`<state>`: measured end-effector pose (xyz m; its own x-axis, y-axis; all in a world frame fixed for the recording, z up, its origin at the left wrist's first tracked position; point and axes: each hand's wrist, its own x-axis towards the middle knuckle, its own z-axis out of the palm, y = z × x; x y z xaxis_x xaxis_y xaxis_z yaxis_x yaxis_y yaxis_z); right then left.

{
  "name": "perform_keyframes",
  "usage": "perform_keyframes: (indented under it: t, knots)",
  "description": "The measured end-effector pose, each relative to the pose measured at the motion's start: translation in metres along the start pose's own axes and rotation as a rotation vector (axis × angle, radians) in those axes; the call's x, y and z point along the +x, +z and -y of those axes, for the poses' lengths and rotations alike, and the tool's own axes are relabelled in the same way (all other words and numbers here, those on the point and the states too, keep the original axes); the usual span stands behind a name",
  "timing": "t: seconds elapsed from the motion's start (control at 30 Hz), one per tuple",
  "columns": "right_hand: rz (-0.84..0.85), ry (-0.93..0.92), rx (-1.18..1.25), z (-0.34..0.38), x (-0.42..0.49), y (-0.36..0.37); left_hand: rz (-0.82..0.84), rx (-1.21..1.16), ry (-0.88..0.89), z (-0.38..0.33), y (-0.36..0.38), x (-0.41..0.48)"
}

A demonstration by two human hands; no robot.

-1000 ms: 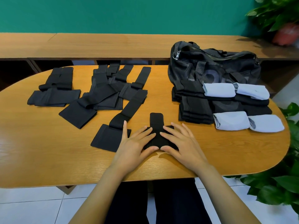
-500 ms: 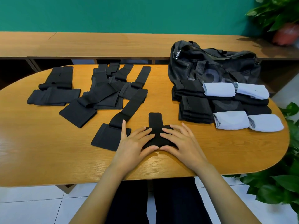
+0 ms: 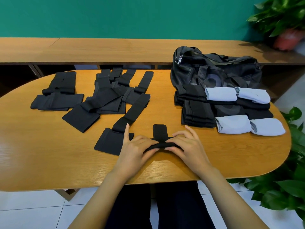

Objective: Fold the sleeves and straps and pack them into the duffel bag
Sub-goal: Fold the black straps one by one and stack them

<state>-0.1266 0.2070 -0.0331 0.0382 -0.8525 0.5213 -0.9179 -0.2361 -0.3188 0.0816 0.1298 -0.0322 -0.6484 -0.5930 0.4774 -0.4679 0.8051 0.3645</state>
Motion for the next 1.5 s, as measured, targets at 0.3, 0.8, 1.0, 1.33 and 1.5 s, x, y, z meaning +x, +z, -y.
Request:
perform_keyframes:
  t: [0.3, 0.8, 1.0, 1.33, 1.5]
  knots:
    - [-0.071, 0.221, 0.121, 0.007, 0.028, -0.014, -0.069, -0.208, -0.256, -0.007, -0.002, 0.024]
    - [0.096, 0.230, -0.094, 0.009, 0.000, 0.009, 0.157, -0.008, -0.211, 0.001, -0.001, 0.021]
    - [0.080, 0.264, 0.025, 0.015, -0.001, 0.005, 0.209, 0.193, -0.121, 0.001, 0.009, 0.007]
    - [0.341, -0.011, -0.295, 0.015, 0.001, 0.009, 0.064, 0.125, -0.200, 0.001, 0.007, 0.007]
    - [0.269, 0.039, -0.356, 0.015, 0.026, 0.002, -0.202, 0.003, -0.427, 0.007, 0.006, 0.006]
